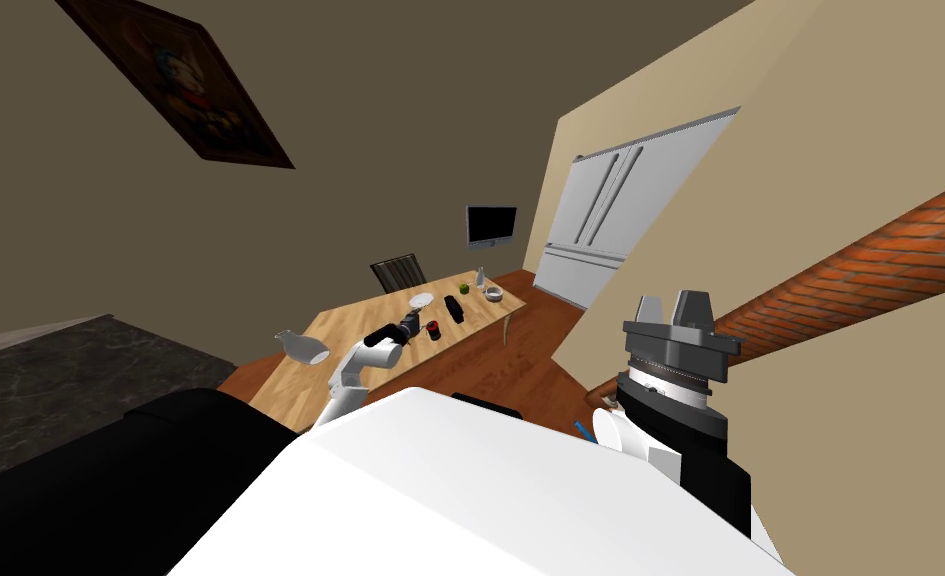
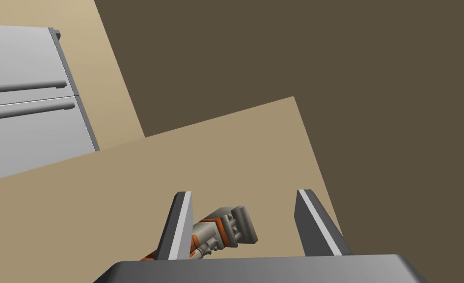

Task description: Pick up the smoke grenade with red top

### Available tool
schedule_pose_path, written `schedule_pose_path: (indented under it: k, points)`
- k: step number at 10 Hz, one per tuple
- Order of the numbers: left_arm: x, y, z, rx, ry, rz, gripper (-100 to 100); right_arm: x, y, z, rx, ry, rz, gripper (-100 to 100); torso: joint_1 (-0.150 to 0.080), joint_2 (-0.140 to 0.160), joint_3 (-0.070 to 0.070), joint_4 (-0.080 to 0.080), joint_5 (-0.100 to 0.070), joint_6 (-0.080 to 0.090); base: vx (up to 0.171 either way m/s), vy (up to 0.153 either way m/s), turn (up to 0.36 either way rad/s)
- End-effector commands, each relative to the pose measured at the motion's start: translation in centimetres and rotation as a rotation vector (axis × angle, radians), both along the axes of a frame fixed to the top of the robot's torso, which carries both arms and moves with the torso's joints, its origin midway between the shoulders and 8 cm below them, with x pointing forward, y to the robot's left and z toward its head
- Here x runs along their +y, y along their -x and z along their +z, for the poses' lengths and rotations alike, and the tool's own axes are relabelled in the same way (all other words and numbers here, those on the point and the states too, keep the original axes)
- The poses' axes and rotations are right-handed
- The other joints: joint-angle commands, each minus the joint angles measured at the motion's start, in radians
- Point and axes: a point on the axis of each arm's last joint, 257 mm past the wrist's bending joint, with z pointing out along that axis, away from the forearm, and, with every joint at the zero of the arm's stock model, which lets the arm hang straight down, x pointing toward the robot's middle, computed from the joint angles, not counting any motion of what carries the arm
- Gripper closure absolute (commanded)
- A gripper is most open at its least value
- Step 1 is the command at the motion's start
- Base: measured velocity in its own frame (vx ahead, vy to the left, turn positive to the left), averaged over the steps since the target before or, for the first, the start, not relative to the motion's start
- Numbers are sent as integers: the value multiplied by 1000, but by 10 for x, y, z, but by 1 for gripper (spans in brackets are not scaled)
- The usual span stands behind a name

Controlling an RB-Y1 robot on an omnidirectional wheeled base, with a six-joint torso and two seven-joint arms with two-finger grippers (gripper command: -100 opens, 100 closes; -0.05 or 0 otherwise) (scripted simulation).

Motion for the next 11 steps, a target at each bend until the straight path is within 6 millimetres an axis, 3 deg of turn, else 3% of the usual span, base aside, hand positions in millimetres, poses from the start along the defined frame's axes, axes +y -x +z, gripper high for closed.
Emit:
schedule_pose_path:
  k: [1,11]
  points:
    - [4,6,-9,43,11,13,-100,0,0,0,0,0,0,0,0,0,0,0,0,0,46,-21,-6]
    - [36,41,-64,285,95,114,-100,0,0,0,0,0,0,0,0,-1,-1,0,0,0,53,-20,-15]
